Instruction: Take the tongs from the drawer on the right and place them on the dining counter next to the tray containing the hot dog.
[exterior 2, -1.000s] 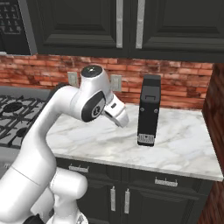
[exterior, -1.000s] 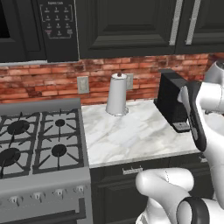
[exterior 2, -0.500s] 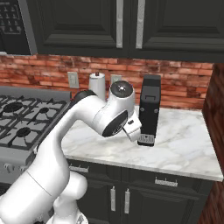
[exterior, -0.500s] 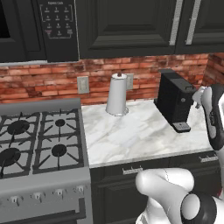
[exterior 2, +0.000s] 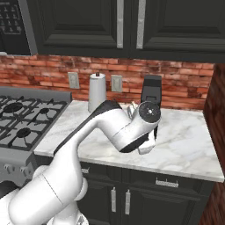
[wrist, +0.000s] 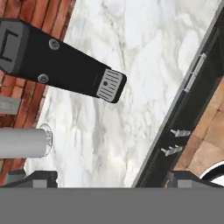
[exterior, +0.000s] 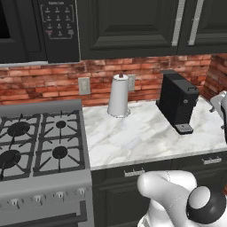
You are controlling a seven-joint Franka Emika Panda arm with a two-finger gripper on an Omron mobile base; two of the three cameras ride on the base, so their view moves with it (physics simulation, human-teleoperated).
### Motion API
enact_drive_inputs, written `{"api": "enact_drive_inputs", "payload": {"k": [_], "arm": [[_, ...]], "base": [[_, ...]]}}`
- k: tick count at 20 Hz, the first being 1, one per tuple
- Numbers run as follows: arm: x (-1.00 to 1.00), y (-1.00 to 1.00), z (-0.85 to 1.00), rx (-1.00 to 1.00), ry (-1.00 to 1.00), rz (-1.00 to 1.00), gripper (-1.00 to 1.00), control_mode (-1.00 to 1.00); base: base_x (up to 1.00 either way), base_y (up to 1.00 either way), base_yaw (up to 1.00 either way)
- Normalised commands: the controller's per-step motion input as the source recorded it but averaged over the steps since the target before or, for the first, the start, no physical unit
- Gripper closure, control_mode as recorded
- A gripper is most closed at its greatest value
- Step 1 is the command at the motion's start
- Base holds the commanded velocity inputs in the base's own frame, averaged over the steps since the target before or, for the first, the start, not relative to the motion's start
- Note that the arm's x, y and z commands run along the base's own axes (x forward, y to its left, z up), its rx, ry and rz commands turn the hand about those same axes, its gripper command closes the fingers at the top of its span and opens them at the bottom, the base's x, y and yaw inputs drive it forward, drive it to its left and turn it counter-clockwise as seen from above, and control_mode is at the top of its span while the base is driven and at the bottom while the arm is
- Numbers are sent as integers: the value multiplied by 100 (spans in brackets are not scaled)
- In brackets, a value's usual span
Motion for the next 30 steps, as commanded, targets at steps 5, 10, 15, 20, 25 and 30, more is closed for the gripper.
{"api": "enact_drive_inputs", "payload": {"k": [5,10,15,20,25,30], "arm": [[0,-39,-32,13,0,-12,-100,-100],[-2,-17,-55,7,-12,-9,-100,-100],[-3,0,-47,5,-12,-5,-100,-100],[0,-1,-49,0,-7,-4,-100,-100],[-6,-4,-50,0,-4,-4,-100,-100],[-14,-15,-40,0,0,-1,-100,-100]], "base": [[0,0,0],[0,0,0],[0,0,0],[0,0,0],[0,0,0],[0,0,0]]}}
